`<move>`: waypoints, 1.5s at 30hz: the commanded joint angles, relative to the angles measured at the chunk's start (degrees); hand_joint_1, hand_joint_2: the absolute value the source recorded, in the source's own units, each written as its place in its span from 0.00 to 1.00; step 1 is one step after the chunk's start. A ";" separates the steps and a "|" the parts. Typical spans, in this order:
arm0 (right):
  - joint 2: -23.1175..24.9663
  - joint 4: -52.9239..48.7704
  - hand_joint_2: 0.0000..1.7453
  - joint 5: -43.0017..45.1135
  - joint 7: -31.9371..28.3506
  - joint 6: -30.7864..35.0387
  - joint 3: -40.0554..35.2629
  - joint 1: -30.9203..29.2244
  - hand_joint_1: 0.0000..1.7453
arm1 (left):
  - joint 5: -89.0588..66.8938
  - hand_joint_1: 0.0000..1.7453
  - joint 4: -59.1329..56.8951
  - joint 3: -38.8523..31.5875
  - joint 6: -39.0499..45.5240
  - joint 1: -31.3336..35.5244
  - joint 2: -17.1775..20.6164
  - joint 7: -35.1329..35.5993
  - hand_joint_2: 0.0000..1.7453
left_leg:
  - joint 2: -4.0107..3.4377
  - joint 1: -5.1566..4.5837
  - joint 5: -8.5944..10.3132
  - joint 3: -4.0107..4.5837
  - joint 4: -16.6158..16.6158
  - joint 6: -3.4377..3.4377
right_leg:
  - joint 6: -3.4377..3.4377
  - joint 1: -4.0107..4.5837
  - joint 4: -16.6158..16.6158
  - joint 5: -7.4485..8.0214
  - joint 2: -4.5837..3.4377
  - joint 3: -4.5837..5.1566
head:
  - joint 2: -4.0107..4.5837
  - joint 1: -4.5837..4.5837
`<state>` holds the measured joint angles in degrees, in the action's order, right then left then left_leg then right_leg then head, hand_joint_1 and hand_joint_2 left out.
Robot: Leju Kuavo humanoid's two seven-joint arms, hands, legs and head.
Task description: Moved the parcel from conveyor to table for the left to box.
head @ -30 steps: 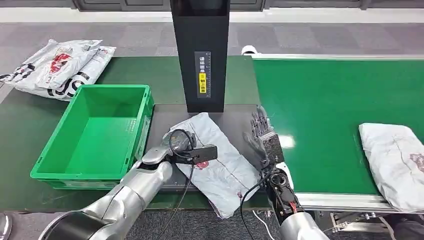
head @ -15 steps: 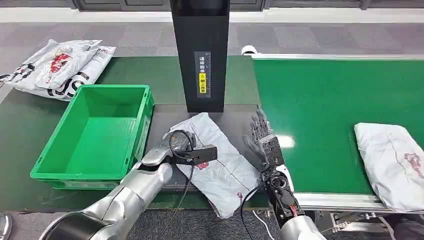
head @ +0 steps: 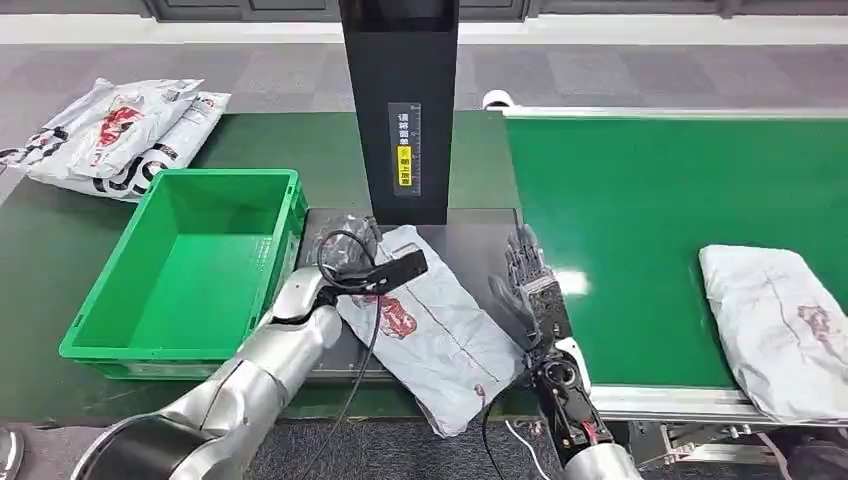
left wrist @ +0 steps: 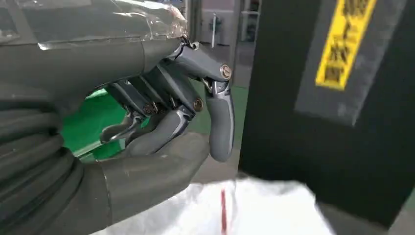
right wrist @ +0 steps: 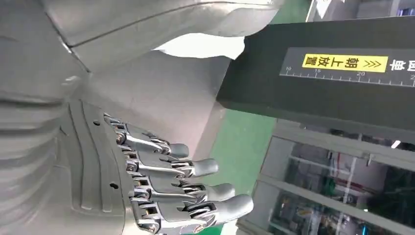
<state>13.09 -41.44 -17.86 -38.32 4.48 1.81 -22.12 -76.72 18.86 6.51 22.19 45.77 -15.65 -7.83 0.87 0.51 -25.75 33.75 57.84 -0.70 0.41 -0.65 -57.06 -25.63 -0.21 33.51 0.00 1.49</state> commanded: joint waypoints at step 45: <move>0.06 -5.95 1.00 -0.72 3.34 0.05 2.26 4.26 0.00 | 4.77 0.00 -4.31 6.54 -31.80 -0.25 1.96 -12.01 1.00 | -0.11 -0.02 0.00 0.07 -0.03 0.00 | -0.02 -0.01 -0.01 0.01 -0.03 0.10 | 0.02 0.00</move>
<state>13.18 -46.82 -18.64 -35.32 4.48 2.91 -17.53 -71.38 18.56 6.88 -6.93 44.99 -15.02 -20.89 0.83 0.51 -25.75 33.86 57.84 -0.71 0.40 -0.65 -57.08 -25.63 -0.22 33.63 0.02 1.49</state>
